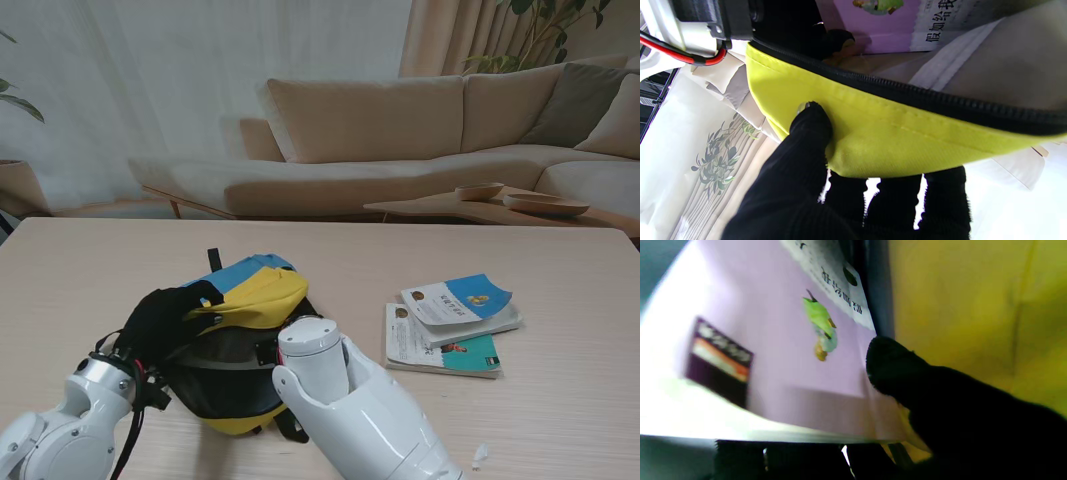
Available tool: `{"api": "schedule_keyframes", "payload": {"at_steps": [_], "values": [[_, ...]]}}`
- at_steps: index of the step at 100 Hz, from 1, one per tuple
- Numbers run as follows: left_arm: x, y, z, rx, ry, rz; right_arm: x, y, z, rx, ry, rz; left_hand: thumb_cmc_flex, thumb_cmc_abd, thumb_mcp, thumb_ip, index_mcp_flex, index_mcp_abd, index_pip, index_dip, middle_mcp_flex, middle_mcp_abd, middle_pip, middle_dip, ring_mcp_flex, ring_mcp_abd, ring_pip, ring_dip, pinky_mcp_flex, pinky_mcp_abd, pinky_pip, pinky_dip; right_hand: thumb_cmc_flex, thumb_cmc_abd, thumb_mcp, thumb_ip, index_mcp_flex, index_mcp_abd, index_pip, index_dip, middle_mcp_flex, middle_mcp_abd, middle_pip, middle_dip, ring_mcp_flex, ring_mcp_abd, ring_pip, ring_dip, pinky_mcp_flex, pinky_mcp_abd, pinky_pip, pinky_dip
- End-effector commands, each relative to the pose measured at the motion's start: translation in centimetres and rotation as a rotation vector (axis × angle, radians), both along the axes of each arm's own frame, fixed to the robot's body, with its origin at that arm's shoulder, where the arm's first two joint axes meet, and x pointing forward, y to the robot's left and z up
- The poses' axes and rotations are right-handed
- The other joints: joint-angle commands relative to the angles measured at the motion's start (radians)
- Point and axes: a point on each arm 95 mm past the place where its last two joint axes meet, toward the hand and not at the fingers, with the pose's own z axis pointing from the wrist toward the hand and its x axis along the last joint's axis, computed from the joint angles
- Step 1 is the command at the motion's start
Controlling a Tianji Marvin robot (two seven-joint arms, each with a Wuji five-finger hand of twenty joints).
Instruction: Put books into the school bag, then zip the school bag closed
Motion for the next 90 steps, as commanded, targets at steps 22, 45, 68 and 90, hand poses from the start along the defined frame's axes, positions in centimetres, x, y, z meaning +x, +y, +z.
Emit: {"api": "schedule_keyframes", "payload": {"at_steps": [22, 45, 68, 90], "values": [[0.2, 0.0, -0.1, -0.006, 0.011, 0.001, -0.2, -0.5, 0.4, -0.013, -0.026, 0.018, 0.078, 0.091, -0.011, 0.021, 0.01, -0.065, 0.092, 0.077, 0.02, -0.009, 0.025, 0.009, 0.001, 0.033, -0.007, 0.006, -0.011, -0.004, 0.025, 0.003, 0.063, 0.0, 0.033, 0.027, 0.127, -0.03, 0.03, -0.019, 0.122, 0.018, 0.013, 0.001, 0.1, 0.019, 0.052, 0.014, 0.104, 0.019, 0.053, 0.001], [0.3, -0.1, -0.1, -0.009, 0.011, 0.0, 0.5, -0.3, 0.0, -0.034, -0.015, -0.001, 0.077, 0.089, -0.01, 0.021, 0.011, -0.064, 0.092, 0.076, 0.023, -0.005, 0.026, 0.009, 0.002, 0.035, -0.007, 0.006, -0.012, -0.002, 0.025, 0.003, 0.226, -0.017, 0.116, -0.09, 0.503, -0.134, 0.273, -0.061, 0.654, -0.016, -0.09, -0.048, 0.404, 0.044, 0.406, 0.14, 0.437, 0.081, 0.325, -0.027], [0.4, -0.1, -0.1, -0.012, 0.013, -0.003, 0.5, 0.7, -0.2, -0.01, -0.001, 0.002, 0.076, 0.089, -0.007, 0.02, 0.011, -0.064, 0.092, 0.074, 0.019, -0.006, 0.025, 0.009, 0.003, 0.036, -0.007, 0.006, -0.012, -0.002, 0.025, 0.003, 0.242, -0.057, 0.157, -0.107, 0.573, -0.143, 0.315, -0.05, 0.764, -0.005, -0.142, -0.075, 0.488, 0.058, 0.44, 0.12, 0.541, 0.08, 0.36, -0.105], [0.4, -0.2, -0.1, -0.011, 0.018, -0.011, 0.1, 2.0, -0.7, 0.0, 0.003, -0.002, 0.074, 0.087, -0.005, 0.02, 0.012, -0.064, 0.092, 0.074, 0.025, -0.021, 0.027, 0.01, 0.003, 0.035, -0.008, 0.005, -0.012, -0.003, 0.025, 0.003, 0.24, -0.054, 0.158, -0.106, 0.577, -0.149, 0.296, -0.04, 0.761, -0.013, -0.156, -0.079, 0.485, 0.046, 0.426, 0.108, 0.545, 0.065, 0.357, -0.142]]}}
